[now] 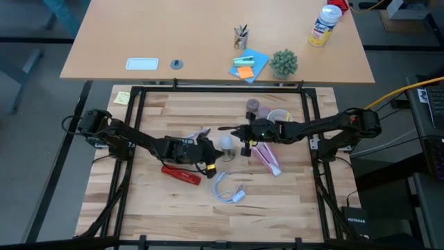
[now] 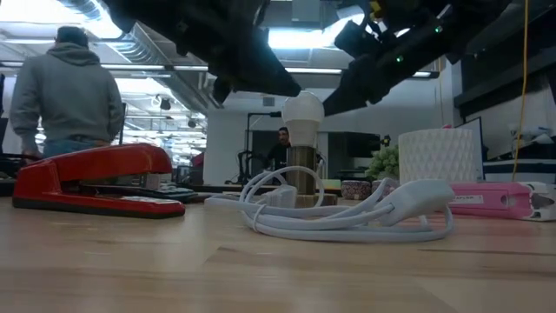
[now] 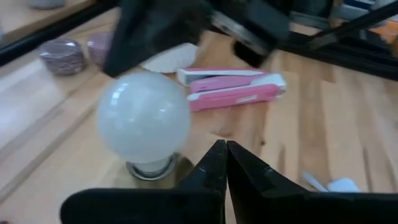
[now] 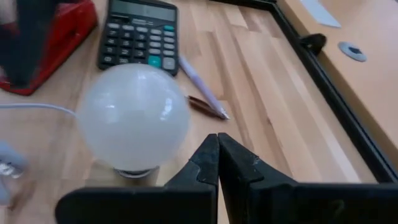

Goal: Screw lightbulb
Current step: Insert the white lightbulb into the golden lamp

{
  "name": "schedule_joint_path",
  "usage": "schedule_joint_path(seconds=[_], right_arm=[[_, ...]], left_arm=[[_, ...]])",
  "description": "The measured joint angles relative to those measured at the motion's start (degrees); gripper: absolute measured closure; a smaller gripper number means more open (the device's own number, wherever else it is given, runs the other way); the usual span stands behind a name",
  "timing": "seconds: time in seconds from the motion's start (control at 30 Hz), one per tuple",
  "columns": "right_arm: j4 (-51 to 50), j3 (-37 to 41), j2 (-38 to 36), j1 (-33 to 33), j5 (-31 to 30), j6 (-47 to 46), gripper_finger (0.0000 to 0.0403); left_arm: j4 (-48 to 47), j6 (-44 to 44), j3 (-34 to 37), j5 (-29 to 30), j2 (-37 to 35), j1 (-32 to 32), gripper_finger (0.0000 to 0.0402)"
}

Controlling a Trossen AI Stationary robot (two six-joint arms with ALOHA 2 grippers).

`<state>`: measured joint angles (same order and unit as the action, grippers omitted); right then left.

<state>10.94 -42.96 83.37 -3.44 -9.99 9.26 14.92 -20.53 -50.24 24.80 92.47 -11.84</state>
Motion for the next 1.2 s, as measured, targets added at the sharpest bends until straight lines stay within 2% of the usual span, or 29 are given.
schedule_joint_path(seconds=[0.87, 1.2], right_arm=[[-0.94, 0.00, 0.00, 0.08, 3.16, 0.02, 0.0395], [-2.32, -0.02, -0.02, 0.08, 4.85, 0.02, 0.0395]], left_arm=[[-1.08, -1.60, 0.02, 7.21, 1.44, 0.75, 0.0401], [-1.10, -1.62, 0.02, 8.04, 1.44, 0.70, 0.0401]])
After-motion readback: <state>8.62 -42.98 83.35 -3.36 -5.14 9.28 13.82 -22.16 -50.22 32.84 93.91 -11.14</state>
